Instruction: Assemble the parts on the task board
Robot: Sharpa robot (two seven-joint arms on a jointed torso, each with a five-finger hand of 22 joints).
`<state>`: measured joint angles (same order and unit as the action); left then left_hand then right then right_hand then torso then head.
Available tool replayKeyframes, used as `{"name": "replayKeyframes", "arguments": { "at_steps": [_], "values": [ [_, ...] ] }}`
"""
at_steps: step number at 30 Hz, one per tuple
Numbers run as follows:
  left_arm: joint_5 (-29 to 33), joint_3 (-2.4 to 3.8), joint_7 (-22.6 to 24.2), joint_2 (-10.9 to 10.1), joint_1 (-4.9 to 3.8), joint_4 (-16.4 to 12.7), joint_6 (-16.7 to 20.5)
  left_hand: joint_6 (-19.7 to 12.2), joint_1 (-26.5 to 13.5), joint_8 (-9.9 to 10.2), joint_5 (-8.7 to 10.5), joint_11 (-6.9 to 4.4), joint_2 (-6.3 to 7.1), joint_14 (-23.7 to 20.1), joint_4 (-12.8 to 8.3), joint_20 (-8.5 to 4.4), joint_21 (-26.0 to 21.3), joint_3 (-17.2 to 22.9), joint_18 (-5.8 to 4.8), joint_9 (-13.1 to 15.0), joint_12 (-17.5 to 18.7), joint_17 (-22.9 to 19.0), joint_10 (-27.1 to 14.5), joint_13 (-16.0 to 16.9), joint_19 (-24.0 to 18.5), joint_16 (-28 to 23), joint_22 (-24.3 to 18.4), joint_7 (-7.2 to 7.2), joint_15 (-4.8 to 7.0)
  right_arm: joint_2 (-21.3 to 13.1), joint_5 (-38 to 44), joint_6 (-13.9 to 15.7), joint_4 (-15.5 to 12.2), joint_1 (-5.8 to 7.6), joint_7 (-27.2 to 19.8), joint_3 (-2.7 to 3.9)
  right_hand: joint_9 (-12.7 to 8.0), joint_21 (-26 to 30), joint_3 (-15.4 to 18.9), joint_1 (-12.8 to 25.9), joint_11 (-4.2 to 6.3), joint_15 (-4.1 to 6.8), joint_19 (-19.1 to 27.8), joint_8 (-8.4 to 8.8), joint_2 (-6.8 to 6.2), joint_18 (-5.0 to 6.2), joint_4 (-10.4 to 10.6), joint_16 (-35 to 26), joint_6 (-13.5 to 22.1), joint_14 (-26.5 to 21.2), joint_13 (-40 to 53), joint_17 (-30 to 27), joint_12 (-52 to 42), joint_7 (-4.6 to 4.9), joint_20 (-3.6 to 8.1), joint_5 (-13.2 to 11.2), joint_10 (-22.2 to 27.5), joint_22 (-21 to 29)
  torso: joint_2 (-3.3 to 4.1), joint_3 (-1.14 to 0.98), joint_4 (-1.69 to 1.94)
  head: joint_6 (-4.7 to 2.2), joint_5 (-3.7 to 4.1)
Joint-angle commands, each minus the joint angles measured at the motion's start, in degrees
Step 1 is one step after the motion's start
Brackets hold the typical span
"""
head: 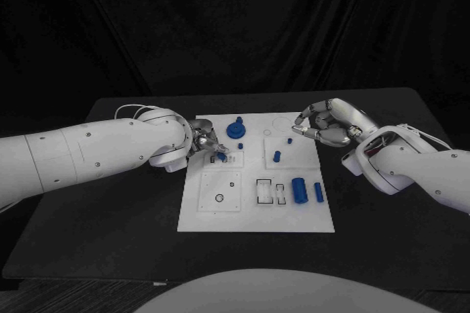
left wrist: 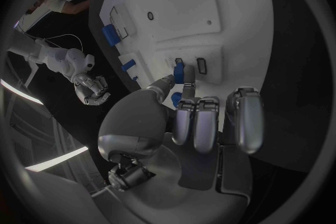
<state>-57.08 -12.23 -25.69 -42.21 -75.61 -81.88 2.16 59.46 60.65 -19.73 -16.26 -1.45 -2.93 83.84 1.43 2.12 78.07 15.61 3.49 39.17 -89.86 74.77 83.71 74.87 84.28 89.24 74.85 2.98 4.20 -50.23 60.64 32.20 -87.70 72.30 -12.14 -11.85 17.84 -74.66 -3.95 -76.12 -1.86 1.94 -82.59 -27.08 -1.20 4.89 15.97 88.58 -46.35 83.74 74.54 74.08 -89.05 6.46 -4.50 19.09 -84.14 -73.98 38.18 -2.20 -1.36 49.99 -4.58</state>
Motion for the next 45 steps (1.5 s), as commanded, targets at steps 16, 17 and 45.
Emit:
{"name": "replayKeyframes", "arguments": {
  "at_steps": [16, 17, 45],
  "values": [
    [0.01, 0.04, -0.20, 0.28, 0.31, 0.29, -1.92, -0.54, -3.60, 2.12, 7.16, -0.22, 1.78, 6.16, 6.39, -0.35, -0.40, -0.42, -0.77, 2.27, -0.14, 15.23, 6.29, 15.13, 0.63, 0.76, 11.51, -0.54, 0.43, -0.01, 0.04, 0.06, -0.02, -0.16, 0.84, 0.04, 0.37, 1.07, 0.13, 1.11, -0.18, -0.30, 0.39, -0.87, 1.06, -1.07, 0.46, 1.42, 0.54, 6.26, 15.46, 15.92, -0.95, -0.17, -0.07, 1.28, -5.86, -10.98, 0.01, 0.00, 0.03, 0.01, 0.07],
    [0.01, 0.04, -0.25, 0.27, 0.31, 0.30, -1.98, -0.52, -3.75, 2.21, 7.59, -0.19, 1.83, 6.16, 6.75, -0.33, -0.43, -0.79, -0.76, 2.30, -0.14, 15.23, 6.29, 15.13, 0.62, 0.76, 11.51, -0.51, 0.41, -0.01, 0.04, 0.06, -0.01, -0.16, 0.84, 0.04, 0.37, 1.07, 0.13, 1.11, -0.18, -0.30, 0.39, -0.87, 1.06, -1.07, 0.46, 1.42, 0.54, 6.26, 15.46, 15.92, -0.95, -0.17, -0.07, 1.28, -5.86, -10.98, 0.01, 0.00, 0.02, 0.01, 0.07],
    [0.01, 0.04, 0.62, -0.35, 0.34, -0.09, -1.98, -0.34, -2.29, 2.82, 6.46, -0.16, 2.32, 6.16, 7.69, -0.25, -0.62, -3.10, -0.73, 2.75, -0.14, 15.23, 6.29, 15.13, 0.59, 0.76, 11.48, -0.49, 0.37, 0.04, 0.04, -0.15, 0.16, -0.27, 1.15, 0.04, 0.32, 1.10, 0.09, 0.96, -0.19, -0.31, 0.41, -0.88, 1.04, -1.07, 0.41, 1.42, 0.61, 6.26, 15.46, 15.92, -0.95, -0.16, -0.09, 1.39, -5.86, -10.97, 0.01, -0.01, 0.05, 0.01, 0.01]
  ]
}}
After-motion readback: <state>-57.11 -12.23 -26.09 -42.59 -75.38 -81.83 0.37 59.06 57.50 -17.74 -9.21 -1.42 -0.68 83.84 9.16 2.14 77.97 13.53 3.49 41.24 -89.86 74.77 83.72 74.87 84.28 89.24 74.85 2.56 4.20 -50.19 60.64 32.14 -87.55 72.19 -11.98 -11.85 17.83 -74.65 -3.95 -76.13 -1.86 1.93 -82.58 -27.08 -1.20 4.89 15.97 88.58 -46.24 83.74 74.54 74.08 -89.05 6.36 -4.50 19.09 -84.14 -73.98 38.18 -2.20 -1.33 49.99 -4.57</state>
